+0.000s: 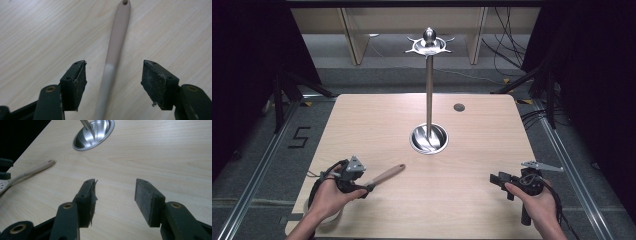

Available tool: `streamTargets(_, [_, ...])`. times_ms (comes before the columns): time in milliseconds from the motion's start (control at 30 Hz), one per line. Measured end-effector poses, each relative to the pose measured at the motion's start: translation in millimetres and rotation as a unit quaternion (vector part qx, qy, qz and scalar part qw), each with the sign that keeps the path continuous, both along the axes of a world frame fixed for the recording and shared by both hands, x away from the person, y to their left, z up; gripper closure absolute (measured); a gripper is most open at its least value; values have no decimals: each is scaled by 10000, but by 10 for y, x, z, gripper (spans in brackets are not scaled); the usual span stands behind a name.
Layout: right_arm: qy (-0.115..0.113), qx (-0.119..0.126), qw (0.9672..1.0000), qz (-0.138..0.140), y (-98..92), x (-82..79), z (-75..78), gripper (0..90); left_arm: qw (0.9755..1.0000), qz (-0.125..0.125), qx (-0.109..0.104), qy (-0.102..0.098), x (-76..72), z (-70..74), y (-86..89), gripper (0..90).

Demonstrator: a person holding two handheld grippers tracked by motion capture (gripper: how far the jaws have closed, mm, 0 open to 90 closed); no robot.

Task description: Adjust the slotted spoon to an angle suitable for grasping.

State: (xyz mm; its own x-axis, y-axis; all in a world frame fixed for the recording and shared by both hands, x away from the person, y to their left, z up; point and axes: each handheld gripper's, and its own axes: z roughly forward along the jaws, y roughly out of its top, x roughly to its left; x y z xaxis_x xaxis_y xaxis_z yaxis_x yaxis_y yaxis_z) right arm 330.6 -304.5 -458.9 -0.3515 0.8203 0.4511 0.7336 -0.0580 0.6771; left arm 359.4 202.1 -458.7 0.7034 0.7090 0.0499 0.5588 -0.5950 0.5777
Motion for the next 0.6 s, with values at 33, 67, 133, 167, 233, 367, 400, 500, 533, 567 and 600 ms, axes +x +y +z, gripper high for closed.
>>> streamTargets(33, [-152,-171,9997,69,-22,21,-14,515,10000,-20,33,21,36,2,-24,374])
streamTargets(67, [-152,-171,9997,69,-22,21,-14,515,10000,-28,56,52,68,1,-51,374])
streamTargets(133, [-150,-156,9997,81,-26,28,-20,515,9998,-83,121,159,126,-9,-116,412])
streamTargets(167, [-150,-162,9997,101,-29,29,-18,515,9995,-138,155,219,156,-15,-152,419])
streamTargets(233, [-142,-118,9997,159,-20,45,-32,514,9981,-299,325,427,212,-23,-228,430])
streamTargets(367, [-137,-115,9996,217,-5,53,-36,514,9922,-651,741,766,365,-78,-349,431])
streamTargets(400, [-13,5,9999,162,19,35,-20,514,9916,-600,768,846,391,-92,-378,433])
streamTargets(500, [-145,-108,9996,225,0,60,-41,513,9891,-625,897,986,488,-116,-439,446])
streamTargets(533, [-55,-195,9996,187,0,53,-28,512,9881,-656,923,1040,511,-118,-457,461])
streamTargets(567, [-105,-86,9997,223,6,63,-45,513,9873,-680,944,1083,532,-121,-477,461])
streamTargets(600, [-105,-86,9997,223,6,63,-45,513,9859,-711,978,1160,556,-122,-493,461])
